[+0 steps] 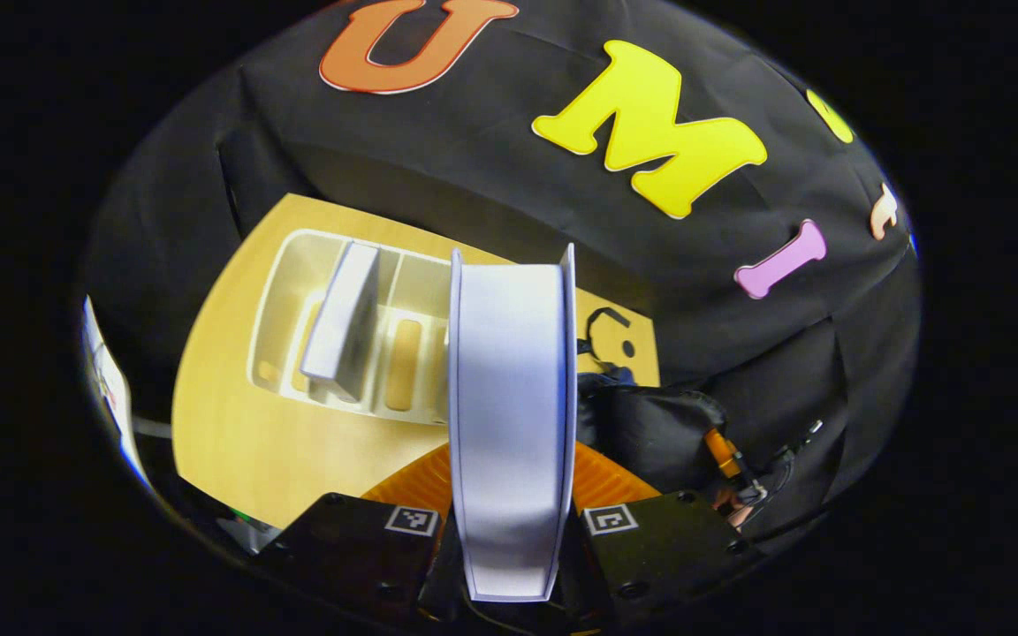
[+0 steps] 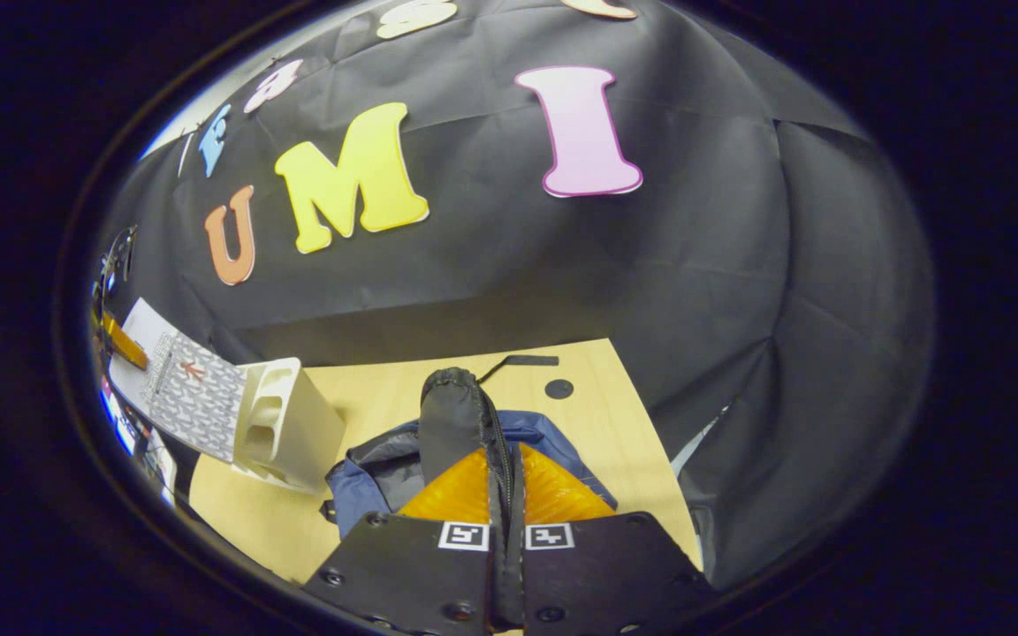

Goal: Open the schoolbag, grab two books from the bookshelf and put them into the schoolbag.

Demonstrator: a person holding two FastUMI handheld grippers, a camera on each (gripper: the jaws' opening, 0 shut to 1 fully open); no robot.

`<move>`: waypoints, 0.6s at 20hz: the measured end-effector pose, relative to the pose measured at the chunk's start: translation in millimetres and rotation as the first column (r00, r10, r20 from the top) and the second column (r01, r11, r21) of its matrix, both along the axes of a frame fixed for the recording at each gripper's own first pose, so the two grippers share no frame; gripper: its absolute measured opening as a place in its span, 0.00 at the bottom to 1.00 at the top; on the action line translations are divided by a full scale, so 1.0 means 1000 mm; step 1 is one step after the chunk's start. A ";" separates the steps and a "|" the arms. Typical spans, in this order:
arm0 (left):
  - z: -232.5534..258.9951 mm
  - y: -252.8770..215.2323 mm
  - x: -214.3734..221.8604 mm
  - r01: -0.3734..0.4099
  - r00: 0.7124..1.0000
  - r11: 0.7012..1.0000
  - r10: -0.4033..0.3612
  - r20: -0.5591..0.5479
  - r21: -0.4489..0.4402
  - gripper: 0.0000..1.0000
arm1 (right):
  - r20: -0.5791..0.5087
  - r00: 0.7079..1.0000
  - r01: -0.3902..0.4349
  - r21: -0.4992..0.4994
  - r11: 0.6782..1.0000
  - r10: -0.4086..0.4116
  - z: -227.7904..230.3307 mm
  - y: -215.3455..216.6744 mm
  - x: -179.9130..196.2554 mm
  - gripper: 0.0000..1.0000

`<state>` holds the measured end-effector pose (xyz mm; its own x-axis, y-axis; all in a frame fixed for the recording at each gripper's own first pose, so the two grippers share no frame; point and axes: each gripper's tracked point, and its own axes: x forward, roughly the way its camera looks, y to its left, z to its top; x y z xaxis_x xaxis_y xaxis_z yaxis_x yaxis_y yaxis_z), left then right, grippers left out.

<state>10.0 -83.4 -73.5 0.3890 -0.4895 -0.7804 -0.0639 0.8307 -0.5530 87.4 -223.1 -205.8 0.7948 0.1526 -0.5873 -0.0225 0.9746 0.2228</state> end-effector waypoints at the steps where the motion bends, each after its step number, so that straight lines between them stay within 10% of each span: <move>1: -0.007 -0.012 -0.004 -0.001 1.000 0.999 0.001 -0.001 -0.041 0.46 | -0.003 1.000 -0.005 -0.001 1.000 0.005 0.000 0.004 -0.001 0.00; 12: -0.103 -0.173 -0.047 -0.007 0.986 0.955 -0.042 -0.159 -0.297 0.45 | -0.028 0.999 -0.022 -0.035 0.999 0.021 -0.003 0.007 -0.002 0.01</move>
<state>-36.9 -256.0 -177.0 0.2589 -0.7135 -0.6511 -0.1596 0.6332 -0.7574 85.6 -216.3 -209.1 0.7752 0.1483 -0.6141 -0.0377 0.9812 0.1893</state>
